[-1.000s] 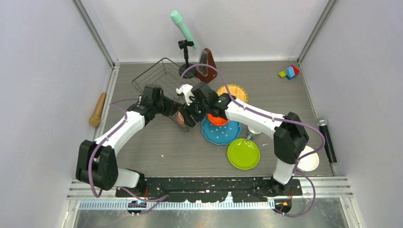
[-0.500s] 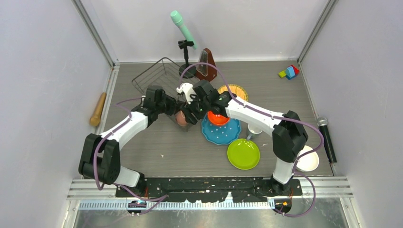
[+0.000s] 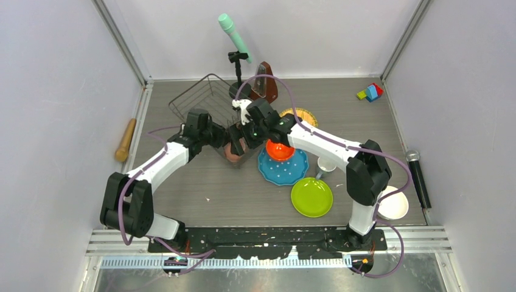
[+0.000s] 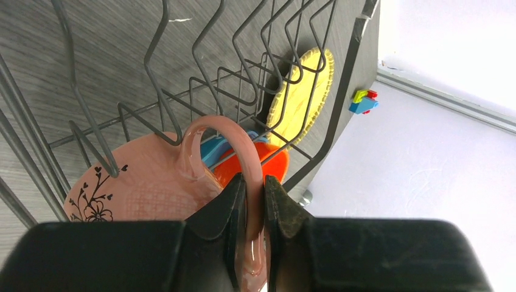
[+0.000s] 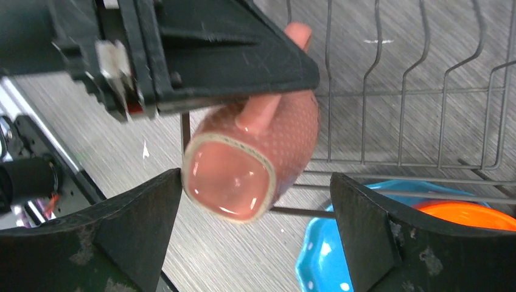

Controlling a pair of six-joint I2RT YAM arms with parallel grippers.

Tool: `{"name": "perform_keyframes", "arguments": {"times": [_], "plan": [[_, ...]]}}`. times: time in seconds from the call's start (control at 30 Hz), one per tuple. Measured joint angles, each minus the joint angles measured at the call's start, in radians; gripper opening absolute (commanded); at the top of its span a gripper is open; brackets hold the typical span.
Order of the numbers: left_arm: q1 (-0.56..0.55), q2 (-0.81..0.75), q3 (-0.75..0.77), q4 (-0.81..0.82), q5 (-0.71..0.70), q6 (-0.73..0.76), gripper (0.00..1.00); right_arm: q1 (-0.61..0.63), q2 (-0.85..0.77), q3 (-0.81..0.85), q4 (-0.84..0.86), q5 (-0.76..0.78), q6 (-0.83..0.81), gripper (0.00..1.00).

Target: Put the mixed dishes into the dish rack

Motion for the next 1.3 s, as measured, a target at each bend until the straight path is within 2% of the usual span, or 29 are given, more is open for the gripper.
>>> {"name": "perform_keyframes", "arguments": {"times": [0.3,0.4,0.67,0.8,1.0,1.13,1.2,1.27,1.3], "plan": [[0.000,-0.001,0.058,-0.155,-0.009,0.023,0.00,0.085,0.010,0.000,0.117,0.292,0.121,0.91],[0.001,-0.002,0.061,-0.180,-0.016,0.026,0.00,0.102,0.019,0.000,0.121,0.323,0.137,0.91],[0.008,-0.002,0.061,-0.194,-0.015,0.026,0.00,0.109,0.020,-0.016,0.139,0.322,0.190,0.80],[0.013,-0.002,0.062,-0.203,-0.013,0.026,0.00,0.111,0.020,-0.025,0.151,0.307,0.206,0.89],[0.022,-0.004,0.064,-0.219,0.002,0.027,0.00,0.109,0.020,-0.051,0.152,0.236,0.226,0.91],[0.026,-0.005,0.064,-0.221,0.009,0.026,0.00,0.111,0.020,-0.061,0.152,0.213,0.229,0.79],[0.027,-0.008,0.064,-0.224,0.012,0.026,0.00,0.114,0.020,-0.061,0.155,0.210,0.229,0.62],[0.029,-0.010,0.064,-0.231,0.012,0.027,0.00,0.117,0.020,-0.060,0.154,0.211,0.226,0.37],[0.031,-0.011,0.064,-0.235,0.013,0.028,0.02,0.117,0.020,-0.059,0.153,0.212,0.224,0.31]]}}
